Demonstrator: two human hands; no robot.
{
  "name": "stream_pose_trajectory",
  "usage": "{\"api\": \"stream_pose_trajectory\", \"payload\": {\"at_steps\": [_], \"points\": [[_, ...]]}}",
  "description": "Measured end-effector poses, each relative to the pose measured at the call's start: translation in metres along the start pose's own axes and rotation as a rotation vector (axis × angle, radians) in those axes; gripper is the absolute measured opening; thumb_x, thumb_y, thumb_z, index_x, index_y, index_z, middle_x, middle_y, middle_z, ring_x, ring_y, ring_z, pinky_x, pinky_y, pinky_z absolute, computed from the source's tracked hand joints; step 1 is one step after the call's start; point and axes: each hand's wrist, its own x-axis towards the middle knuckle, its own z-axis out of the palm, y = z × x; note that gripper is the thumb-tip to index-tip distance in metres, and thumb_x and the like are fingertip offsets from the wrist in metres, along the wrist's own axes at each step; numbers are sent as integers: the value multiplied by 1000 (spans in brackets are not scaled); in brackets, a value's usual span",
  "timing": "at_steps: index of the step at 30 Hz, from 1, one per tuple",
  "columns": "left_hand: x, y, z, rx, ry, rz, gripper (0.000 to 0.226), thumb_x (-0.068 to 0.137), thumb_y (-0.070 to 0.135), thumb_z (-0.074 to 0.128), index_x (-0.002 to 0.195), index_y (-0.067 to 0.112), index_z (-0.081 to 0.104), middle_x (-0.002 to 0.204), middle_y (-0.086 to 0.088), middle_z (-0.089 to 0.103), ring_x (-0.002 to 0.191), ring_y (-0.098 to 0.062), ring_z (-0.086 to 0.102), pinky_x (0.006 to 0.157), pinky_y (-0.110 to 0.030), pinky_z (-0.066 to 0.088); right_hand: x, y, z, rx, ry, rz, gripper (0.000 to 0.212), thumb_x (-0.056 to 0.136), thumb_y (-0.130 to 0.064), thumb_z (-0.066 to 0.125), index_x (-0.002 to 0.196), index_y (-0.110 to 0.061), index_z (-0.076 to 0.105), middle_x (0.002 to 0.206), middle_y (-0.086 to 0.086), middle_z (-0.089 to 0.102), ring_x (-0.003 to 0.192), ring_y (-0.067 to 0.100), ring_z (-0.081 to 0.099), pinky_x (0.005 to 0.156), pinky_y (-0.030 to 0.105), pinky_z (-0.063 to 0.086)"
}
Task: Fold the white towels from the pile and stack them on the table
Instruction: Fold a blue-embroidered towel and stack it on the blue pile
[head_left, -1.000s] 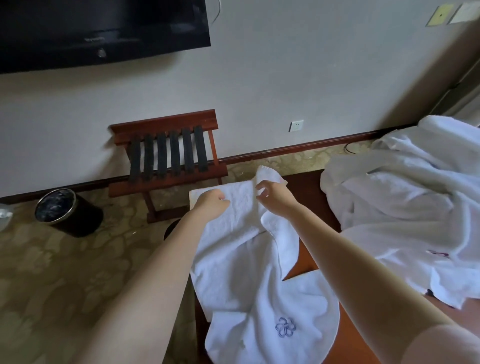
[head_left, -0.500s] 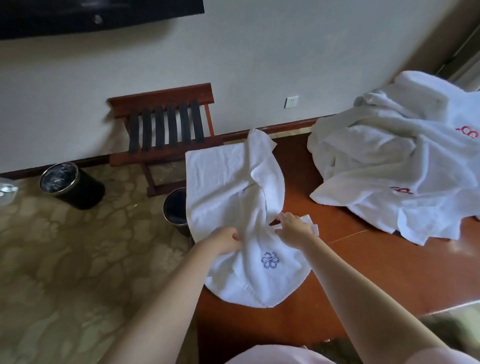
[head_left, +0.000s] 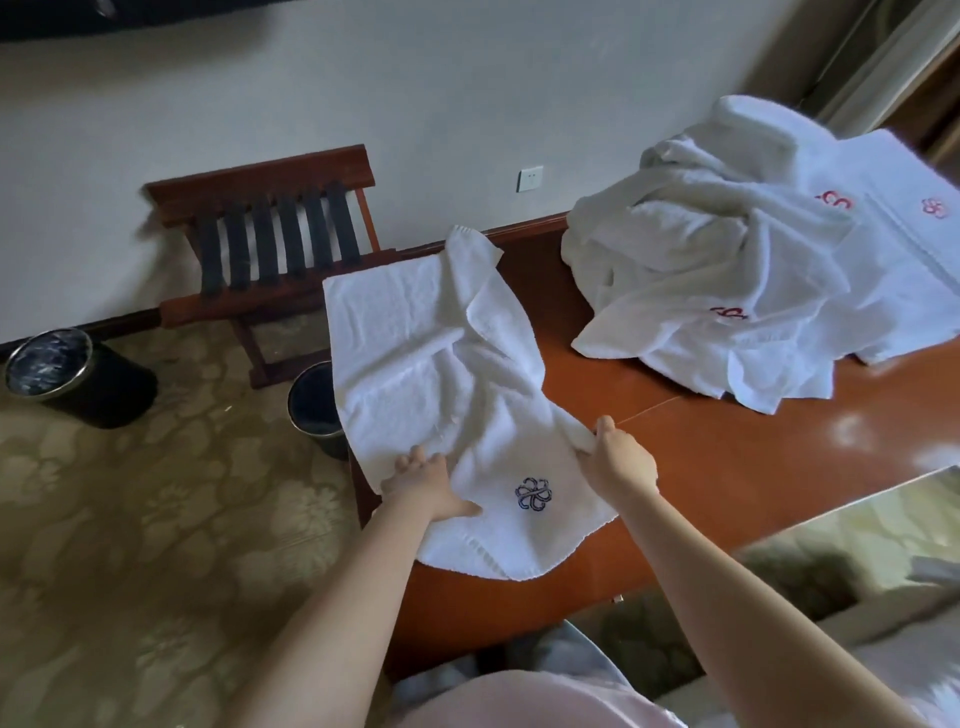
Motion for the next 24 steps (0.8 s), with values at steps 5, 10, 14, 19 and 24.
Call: {"api": "stream_pose_trajectory", "payload": {"at_steps": [5,10,14,19,24], "points": [[-1,18,12,113,108,-55,92,72,68,63,140,17,28,136,-10,25,126,-31,27,92,-43,46,-22,47,1,-134,-43,178,22,86,-11,47,107,-16,44,83,0,53,80,26,56,74,36,40],[-4,17,24,163,209,46,77,79,60,61,135,15,32,133,-8,29,123,-27,31,92,-39,41,-30,41,11,-186,24,122,54,81,-16,54,132,-22,37,125,6,45,115,27,41,91,41,39],[-10,3,39,111,71,133,72,81,58,61,133,18,31,128,-6,34,118,-25,40,86,-38,43,-26,14,20,-200,84,-217,57,84,-23,53,137,-22,33,136,6,38,126,27,34,95,39,36],[-20,-12,49,-22,149,108,52,87,53,53,122,16,44,129,-7,40,114,-26,40,91,-39,43,-27,-11,38,-284,-189,-406,59,86,-32,58,142,-27,37,145,4,29,132,27,29,97,39,37],[-23,-20,62,-73,119,50,92,82,66,53,149,23,6,156,-15,-19,145,-39,-4,111,-46,25,-23,-15,41,-291,-214,-415,55,86,-33,59,137,-25,41,134,5,36,117,29,39,84,38,47]]}}
